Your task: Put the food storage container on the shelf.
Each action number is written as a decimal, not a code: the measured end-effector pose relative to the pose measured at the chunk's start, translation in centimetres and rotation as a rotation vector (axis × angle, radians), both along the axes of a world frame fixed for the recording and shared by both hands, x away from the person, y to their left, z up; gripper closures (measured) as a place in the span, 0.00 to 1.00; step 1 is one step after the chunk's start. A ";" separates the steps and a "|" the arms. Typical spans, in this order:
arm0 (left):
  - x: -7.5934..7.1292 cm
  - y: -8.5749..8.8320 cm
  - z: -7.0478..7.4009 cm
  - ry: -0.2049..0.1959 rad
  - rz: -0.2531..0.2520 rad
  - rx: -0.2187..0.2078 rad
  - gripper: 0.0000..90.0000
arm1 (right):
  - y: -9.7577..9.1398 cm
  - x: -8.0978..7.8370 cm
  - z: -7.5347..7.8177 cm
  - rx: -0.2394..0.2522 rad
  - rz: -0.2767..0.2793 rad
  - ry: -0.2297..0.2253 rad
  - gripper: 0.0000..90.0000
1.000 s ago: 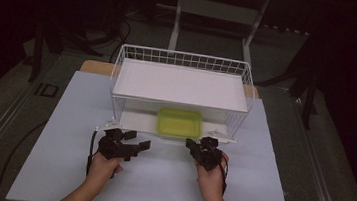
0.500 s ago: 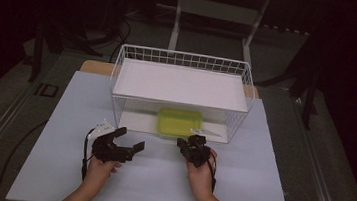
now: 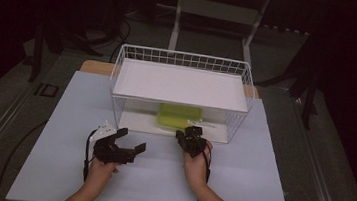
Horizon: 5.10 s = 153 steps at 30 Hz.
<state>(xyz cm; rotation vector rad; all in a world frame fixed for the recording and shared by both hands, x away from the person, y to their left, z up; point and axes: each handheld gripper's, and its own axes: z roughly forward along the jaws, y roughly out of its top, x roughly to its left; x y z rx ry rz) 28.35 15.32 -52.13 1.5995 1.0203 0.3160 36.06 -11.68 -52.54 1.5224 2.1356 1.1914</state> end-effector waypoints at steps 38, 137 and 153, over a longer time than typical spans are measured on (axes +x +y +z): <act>-0.5 -0.6 0.3 -0.032 -0.012 0.024 0.02 | 0.4 3.1 -0.3 -0.007 -0.042 -0.003 0.95; -7.0 2.8 0.8 -0.023 -0.215 0.108 0.02 | -16.0 -11.0 1.8 -0.007 0.359 -0.176 0.17; -6.7 2.4 0.6 -0.027 -0.215 0.113 0.02 | -16.8 -10.7 1.4 -0.007 0.322 -0.154 0.17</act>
